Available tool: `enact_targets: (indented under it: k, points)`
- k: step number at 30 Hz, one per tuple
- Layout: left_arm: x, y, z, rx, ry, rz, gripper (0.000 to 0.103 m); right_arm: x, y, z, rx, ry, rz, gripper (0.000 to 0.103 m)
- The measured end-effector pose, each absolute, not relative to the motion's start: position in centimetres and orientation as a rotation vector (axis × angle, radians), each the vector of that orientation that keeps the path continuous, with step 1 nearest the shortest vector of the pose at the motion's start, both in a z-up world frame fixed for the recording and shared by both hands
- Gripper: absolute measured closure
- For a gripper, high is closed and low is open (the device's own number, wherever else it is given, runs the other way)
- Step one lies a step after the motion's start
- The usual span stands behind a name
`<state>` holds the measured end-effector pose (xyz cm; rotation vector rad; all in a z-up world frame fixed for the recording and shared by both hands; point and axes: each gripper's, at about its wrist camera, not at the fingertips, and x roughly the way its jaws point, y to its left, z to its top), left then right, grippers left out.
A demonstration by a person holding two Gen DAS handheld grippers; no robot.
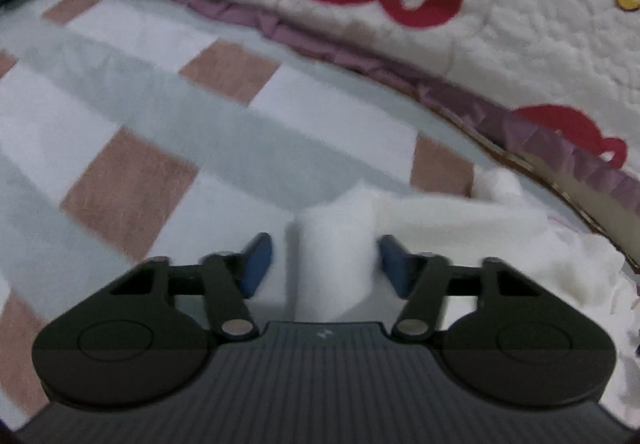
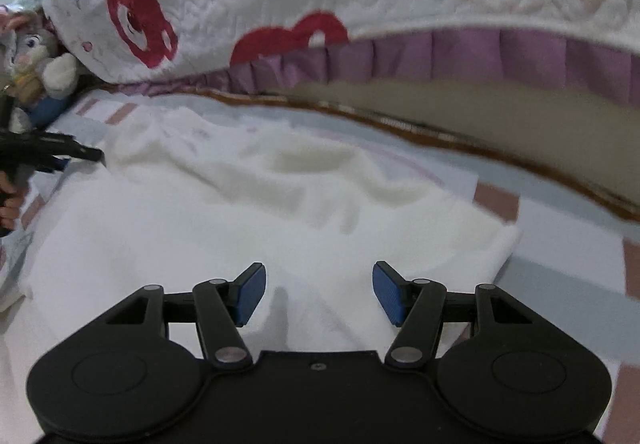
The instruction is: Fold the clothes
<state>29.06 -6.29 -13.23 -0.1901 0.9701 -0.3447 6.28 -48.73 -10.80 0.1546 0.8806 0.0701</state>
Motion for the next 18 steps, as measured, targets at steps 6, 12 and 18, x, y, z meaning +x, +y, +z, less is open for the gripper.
enact_targets:
  k: [6,12,18]
  points:
    - [26.9,-7.7,-10.1,0.052,0.758,-0.369,0.09,7.3,-51.6,-9.8,0.103,0.88,0.024,0.038]
    - [26.7,-9.8,-8.7,0.129,0.756,-0.272,0.07,7.9,-53.9,-10.1,0.192,0.869,-0.031,0.038]
    - [28.3,-14.1,-5.8,0.094,0.742,-0.437,0.042,11.9,-53.6,-8.4,0.296,0.917,0.025,0.038]
